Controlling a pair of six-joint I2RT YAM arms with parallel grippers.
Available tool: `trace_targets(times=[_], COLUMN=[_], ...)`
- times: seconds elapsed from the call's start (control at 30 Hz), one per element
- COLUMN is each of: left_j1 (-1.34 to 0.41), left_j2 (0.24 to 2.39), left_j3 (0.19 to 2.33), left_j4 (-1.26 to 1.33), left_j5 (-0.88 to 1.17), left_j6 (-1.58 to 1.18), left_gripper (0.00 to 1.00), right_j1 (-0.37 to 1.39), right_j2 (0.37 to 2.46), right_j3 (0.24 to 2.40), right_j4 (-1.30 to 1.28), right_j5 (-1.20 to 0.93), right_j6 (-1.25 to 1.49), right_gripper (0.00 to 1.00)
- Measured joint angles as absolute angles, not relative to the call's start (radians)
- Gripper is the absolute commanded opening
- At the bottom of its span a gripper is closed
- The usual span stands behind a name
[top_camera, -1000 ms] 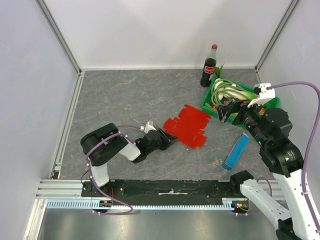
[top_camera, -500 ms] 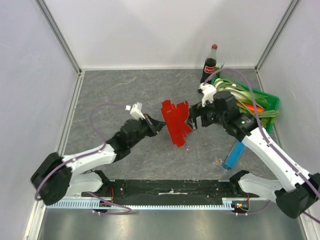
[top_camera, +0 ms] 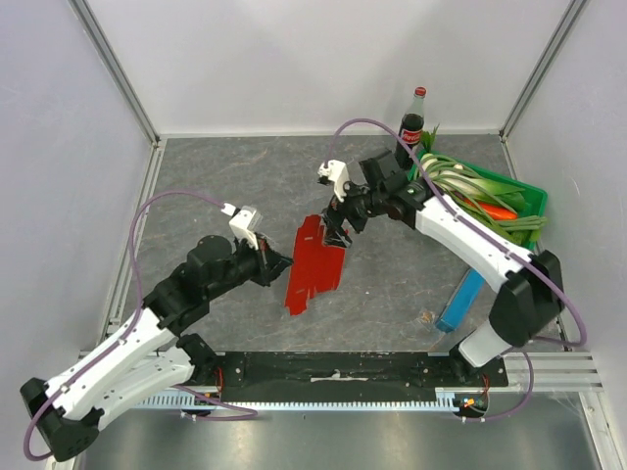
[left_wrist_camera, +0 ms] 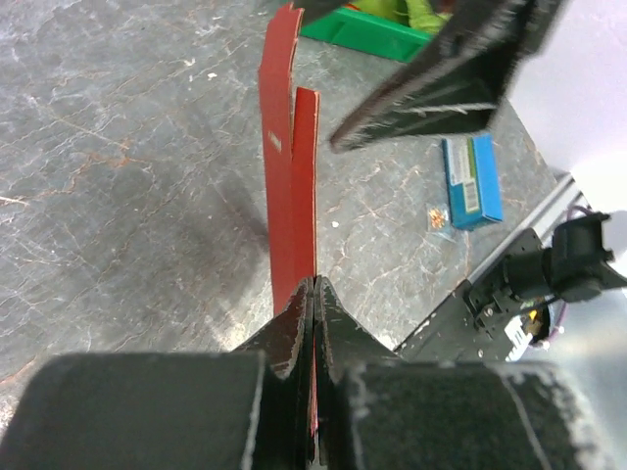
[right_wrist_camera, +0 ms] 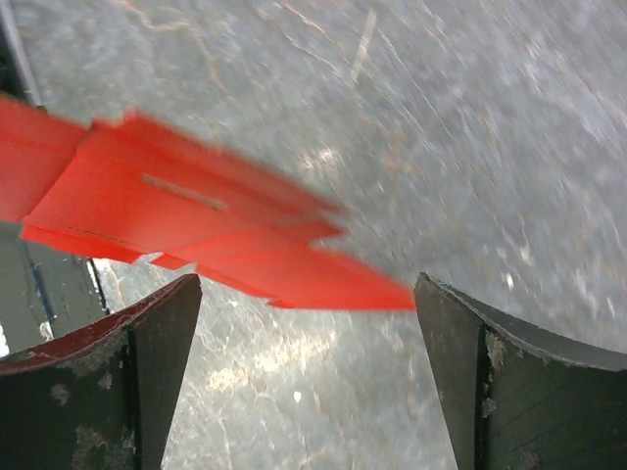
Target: Fold the paper box
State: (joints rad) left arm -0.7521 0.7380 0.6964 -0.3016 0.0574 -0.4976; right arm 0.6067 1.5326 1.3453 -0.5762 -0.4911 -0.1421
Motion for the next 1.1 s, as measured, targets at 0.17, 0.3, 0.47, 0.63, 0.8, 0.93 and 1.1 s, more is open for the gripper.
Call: trace_targets(times=[0.17, 0.3, 0.47, 0.63, 0.8, 0.93, 1.1], left_j1=[-0.752, -0.752, -0.752, -0.752, -0.752, -0.751, -0.748], left_j2=[0.675, 0.697, 0.710, 0.723, 0.749, 0.767, 0.788], left_j3=[0.697, 0.700, 0.702, 0.718, 0.728, 0.726, 0.547], left_j4=[-0.357, -0.393, -0.427, -0.426, -0.430, -0.458, -0.400], left_j5=[0.117, 0.154, 0.163, 0.163, 0.112, 0.019, 0.002], left_j6=[-0.458, -0.438, -0.408, -0.392, -0.404, -0.525, -0.749], left_gripper=[0.02, 0.02, 0.02, 0.02, 0.44, 0.91, 0.86], right_j1=[0.608, 0.607, 0.607, 0.608, 0.608, 0.614, 0.590], right_j2=[1.675, 1.728, 1.777, 1.822, 1.839, 1.815, 1.748], right_j3=[1.499, 1.569, 1.612, 1.611, 1.607, 1.530, 1.352], right_j4=[-0.605, -0.623, -0.743, -0.813, -0.810, -0.626, -0.471], right_j5=[-0.688, -0.807, -0.975, -1.057, -1.048, -0.720, -0.425], right_j6=[-0.269, -0.357, -0.507, -0.580, -0.550, -0.293, -0.028], right_gripper=[0.96, 0.82, 0.55, 0.32, 0.62, 0.70, 0.73])
